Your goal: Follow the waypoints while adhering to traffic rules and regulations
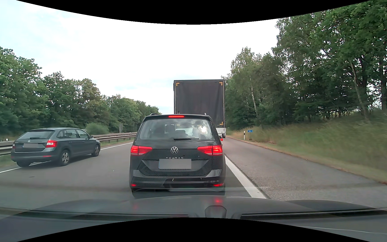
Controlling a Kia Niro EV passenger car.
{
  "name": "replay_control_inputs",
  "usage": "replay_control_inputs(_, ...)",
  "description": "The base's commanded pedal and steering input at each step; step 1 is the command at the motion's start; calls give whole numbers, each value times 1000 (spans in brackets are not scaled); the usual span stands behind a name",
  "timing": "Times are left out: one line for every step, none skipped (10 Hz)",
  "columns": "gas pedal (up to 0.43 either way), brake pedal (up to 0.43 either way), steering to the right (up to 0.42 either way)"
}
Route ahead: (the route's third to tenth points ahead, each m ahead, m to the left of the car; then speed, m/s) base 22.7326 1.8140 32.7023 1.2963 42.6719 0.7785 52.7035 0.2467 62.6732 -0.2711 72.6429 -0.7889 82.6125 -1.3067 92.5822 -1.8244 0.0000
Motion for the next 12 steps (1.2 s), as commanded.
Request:
replay_control_inputs(0, 244, 0)
replay_control_inputs(0, 244, 0)
replay_control_inputs(0, 244, 0)
replay_control_inputs(0, 244, 0)
replay_control_inputs(0, 244, 0)
replay_control_inputs(0, 244, 0)
replay_control_inputs(0, 244, 0)
replay_control_inputs(0, 244, 0)
replay_control_inputs(0, 244, 0)
replay_control_inputs(0, 244, 0)
replay_control_inputs(0, 244, 0)
replay_control_inputs(0, 244, 0)
